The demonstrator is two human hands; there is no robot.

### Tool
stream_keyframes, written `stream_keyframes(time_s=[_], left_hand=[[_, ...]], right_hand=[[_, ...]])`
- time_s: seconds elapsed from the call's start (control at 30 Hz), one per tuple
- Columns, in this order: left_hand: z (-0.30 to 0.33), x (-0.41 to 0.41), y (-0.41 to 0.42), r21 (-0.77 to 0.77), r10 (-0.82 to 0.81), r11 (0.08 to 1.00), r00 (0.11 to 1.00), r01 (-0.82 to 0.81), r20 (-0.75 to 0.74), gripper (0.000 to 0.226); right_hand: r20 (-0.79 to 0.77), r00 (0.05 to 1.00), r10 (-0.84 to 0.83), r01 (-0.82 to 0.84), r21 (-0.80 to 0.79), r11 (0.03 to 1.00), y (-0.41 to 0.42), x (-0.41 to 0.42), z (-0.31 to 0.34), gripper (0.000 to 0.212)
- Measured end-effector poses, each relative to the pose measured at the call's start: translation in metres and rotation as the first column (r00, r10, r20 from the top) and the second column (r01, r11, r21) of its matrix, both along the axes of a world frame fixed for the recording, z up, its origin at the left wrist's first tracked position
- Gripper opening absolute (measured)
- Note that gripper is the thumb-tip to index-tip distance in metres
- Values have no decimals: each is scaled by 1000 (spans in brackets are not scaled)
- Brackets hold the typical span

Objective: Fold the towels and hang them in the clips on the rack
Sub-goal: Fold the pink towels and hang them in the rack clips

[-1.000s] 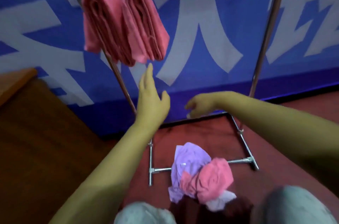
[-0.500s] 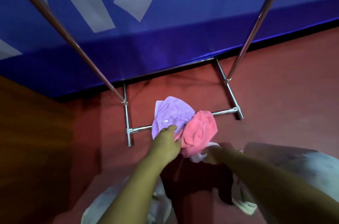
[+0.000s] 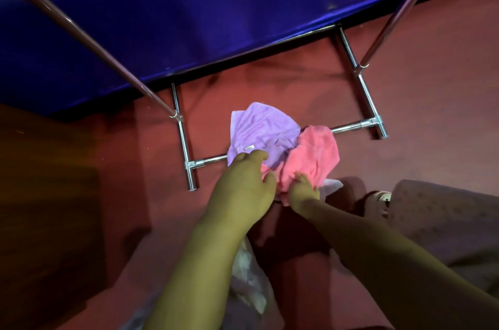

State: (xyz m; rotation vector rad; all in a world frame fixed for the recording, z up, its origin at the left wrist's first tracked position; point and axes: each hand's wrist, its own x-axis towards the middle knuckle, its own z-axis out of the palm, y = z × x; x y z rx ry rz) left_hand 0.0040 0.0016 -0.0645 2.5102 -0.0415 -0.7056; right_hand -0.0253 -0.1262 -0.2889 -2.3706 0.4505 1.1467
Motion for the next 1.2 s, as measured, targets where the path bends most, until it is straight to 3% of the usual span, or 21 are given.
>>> stream_keyframes(time_s=[0.1, 0.17, 0.2, 0.23, 0.27, 0.3, 0.33, 0.4, 0.47, 0.53, 0.63, 0.7, 0.8, 0.87, 0.97, 1.0, 1.07, 1.13, 1.2], left_hand=[[0, 6, 5, 19, 27, 999, 1000, -27, 10, 40], [-1, 9, 9, 3, 52, 999, 999, -52, -2, 38], [-1, 9, 11, -10, 67, 998, 998, -67, -6, 37], [-1, 10, 14, -19, 79, 997, 997, -80, -13, 36], [-2, 9, 17, -30, 91, 995, 996, -92, -11, 35], [-1, 8, 19, -36, 103, 994, 995, -103, -12, 34], [0, 4, 21, -41, 114, 993, 993, -114, -9, 35], [3, -9, 22, -53, 141, 988, 989, -142, -37, 39], [12, -28, 20, -101, 145, 983, 984, -155, -99, 47], [23, -48, 17, -174, 117, 975, 986, -137, -121, 61], [49, -71, 10, -263, 55, 963, 998, -55, -8, 85], [68, -82, 5, -307, 7, 951, 994, 27, 110, 95], [88, -89, 6, -365, 27, 929, 974, 58, 223, 72], [105, -91, 8, -392, 93, 920, 971, 1, 220, 54], [143, -101, 15, -381, 131, 921, 986, -82, 103, 25], [153, -103, 18, -389, 134, 915, 990, -108, 42, 19], [177, -109, 25, -455, 181, 875, 983, -167, -12, 19], [202, -111, 29, -585, 265, 781, 964, -218, -6, 23], [229, -112, 29, -707, 330, 657, 943, -262, -42, 23]], right_hand=[[119, 950, -288, 278, 98, 956, -8, 3, 17, 32], [114, 784, -610, 576, 233, 783, -19, 6, 35, 23], [43, 609, -792, 739, 334, 586, -24, 6, 45, 17], [-77, 346, -935, 860, 425, 283, -29, 6, 56, 16], [-190, 161, -968, 866, 498, 46, -34, 5, 70, 18], [-301, 106, -948, 821, 564, -87, -37, 1, 86, 25], [-407, 127, -905, 755, 631, -178, -39, -3, 101, 45], [-531, 296, -794, 685, 697, -211, -46, -8, 146, 74], [-611, 474, -634, 629, 739, -241, -53, -15, 196, 54], [-611, 590, -528, 593, 772, -230, -58, -24, 247, 32], [-588, 608, -534, 551, 796, -249, -63, -36, 302, 19], [-559, 639, -528, 501, 823, -266, -59, -44, 333, 38], [-500, 677, -541, 393, 866, -310, -50, -62, 381, 54], [-454, 670, -588, 314, 890, -329, -44, -74, 421, 44], [-662, 634, -399, 332, 699, -633, -51, -69, 447, 9], [-720, 613, -326, 357, 620, -699, -56, -65, 449, 5], [-789, 572, -222, 372, 491, -787, -72, -56, 444, 21], [-830, 503, -242, 376, 462, -803, -85, -49, 434, 38], [-776, 455, -437, 375, 612, -696, -89, -49, 432, 23]])
